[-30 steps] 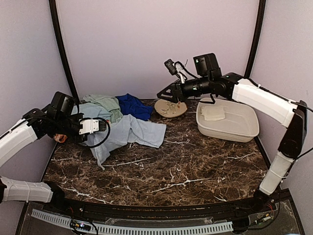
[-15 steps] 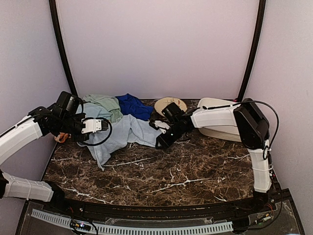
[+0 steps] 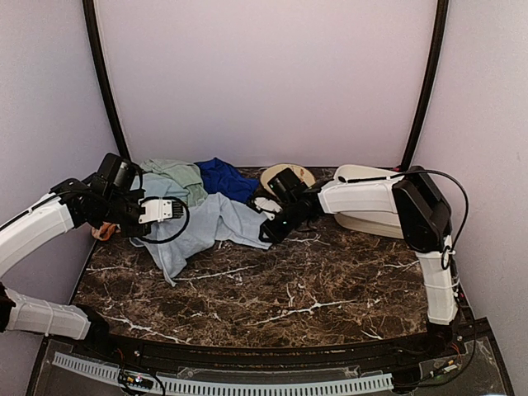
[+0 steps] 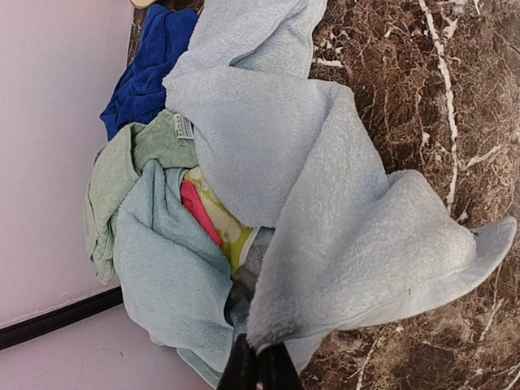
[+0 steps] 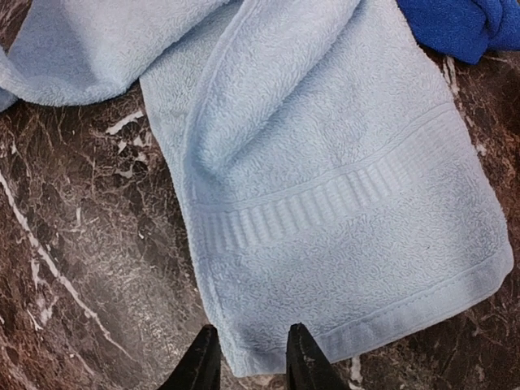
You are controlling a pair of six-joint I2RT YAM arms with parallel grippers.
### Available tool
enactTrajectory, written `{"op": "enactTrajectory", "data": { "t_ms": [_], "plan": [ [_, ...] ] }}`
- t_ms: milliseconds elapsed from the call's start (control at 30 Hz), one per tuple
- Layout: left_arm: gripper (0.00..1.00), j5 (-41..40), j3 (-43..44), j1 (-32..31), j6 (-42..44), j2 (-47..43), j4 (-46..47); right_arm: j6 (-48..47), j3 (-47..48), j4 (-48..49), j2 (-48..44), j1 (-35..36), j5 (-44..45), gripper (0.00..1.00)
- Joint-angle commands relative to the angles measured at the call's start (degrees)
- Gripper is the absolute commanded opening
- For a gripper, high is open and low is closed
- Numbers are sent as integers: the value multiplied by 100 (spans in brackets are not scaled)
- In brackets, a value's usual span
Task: Roll the towels
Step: Flatten out the towel at the center of the board.
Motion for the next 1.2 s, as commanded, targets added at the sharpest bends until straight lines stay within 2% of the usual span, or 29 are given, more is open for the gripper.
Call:
{"op": "enactTrajectory", "data": {
  "t_ms": [0,67,133,500,600,667,700,1000,1167],
  "plan": [
    [0,-145,189,24,57,-37,108,-78,172,-105,89,-1,-151,37],
    [0,-162,169,25,95,-54,132,-133,75,-54,-1,41,-248,45],
    [0,-186,154,31,110,-57,191,-168,35,-62,-32,73,-210,46],
    [0,-310,216,28,151,-55,251,-137,265,-426,336,66,-44,32],
    [0,-345,227,33,187,-68,280,-114,324,-465,384,59,-2,21],
    [0,-371,235,30,210,-81,305,-47,374,-463,371,26,52,4],
    [0,-387,236,29,222,-74,323,-10,402,-470,342,-5,64,0],
    [0,-474,289,31,264,-8,463,-33,303,-504,-493,-419,183,0],
    [0,-751,226,29,354,92,1016,-171,487,-752,-1023,-826,267,0]
  ]
}}
